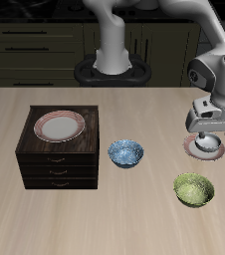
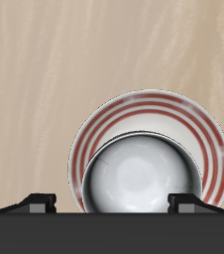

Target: Place the white bowl onto the plate that is on the left side of the table

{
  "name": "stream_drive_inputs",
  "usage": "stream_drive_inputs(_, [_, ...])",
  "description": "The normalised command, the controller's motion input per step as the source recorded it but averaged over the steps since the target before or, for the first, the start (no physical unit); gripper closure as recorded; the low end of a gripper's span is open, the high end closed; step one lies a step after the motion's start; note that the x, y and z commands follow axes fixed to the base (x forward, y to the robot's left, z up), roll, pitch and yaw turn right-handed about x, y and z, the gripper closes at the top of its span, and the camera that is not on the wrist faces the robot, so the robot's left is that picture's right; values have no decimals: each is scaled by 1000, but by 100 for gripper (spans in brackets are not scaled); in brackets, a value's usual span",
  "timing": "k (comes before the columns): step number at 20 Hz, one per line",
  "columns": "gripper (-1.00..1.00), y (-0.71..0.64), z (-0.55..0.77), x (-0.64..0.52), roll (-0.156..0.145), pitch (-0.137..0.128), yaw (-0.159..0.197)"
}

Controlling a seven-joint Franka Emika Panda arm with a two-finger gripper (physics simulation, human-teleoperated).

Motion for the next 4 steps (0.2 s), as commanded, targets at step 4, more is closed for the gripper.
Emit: stream_drive_inputs(4, [-100,-133,115,4,-22,-29,5])
